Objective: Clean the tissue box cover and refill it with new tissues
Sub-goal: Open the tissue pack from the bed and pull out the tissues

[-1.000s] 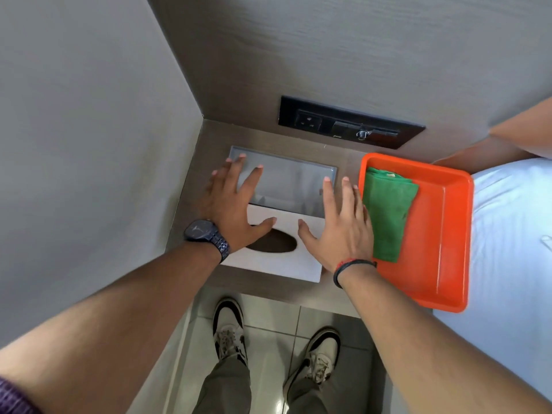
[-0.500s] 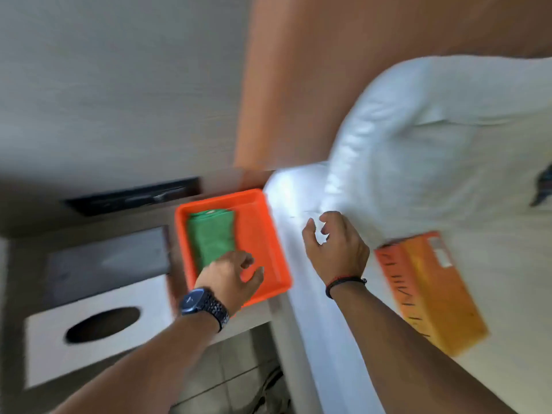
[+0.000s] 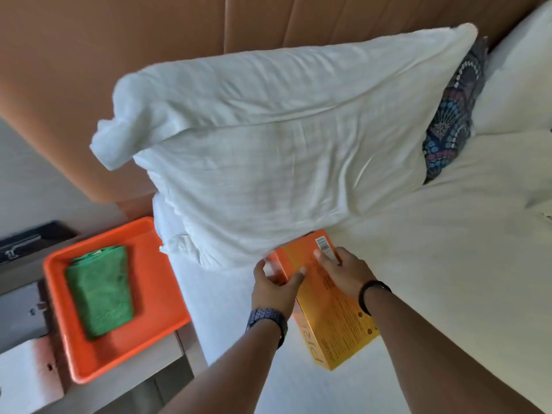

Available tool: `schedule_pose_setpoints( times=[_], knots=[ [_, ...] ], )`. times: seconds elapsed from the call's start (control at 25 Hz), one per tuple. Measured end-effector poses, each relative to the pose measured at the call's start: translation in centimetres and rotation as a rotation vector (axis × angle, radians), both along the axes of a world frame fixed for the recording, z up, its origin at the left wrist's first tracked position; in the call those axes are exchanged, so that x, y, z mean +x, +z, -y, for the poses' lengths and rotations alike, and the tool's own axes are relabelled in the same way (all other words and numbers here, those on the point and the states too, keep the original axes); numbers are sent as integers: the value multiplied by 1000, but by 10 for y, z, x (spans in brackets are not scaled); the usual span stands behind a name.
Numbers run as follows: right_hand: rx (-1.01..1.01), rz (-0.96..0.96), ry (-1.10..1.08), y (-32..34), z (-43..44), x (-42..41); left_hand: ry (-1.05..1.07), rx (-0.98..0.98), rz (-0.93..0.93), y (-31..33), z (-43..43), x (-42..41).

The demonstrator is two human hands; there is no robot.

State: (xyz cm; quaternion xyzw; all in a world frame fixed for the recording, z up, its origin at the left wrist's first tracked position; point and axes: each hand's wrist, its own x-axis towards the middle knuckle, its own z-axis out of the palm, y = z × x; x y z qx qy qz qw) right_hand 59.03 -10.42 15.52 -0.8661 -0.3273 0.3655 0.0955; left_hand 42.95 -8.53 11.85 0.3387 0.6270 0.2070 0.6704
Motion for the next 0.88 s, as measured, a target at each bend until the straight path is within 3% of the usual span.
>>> schedule_pose_setpoints(
  times=[0.12, 0.28, 0.48, 0.6, 0.76, 0.88],
  knots=[
    [110, 146, 93, 8, 3, -15, 27, 30, 36, 10, -5, -7],
    [431, 269, 177, 75, -19, -42, 18, 301, 69, 74, -35, -44],
    [854, 258, 317, 229, -81, -115, -12, 805, 114, 236, -99, -129],
    [1064, 246, 403, 332, -106, -164, -119, 1080, 43, 342, -127, -191],
    [1349, 198, 577, 476, -129, -237, -93, 1302, -78, 473, -144, -279],
    [1400, 177, 654, 559, -140, -284, 39, 1441, -164, 547, -141, -329]
  ],
)
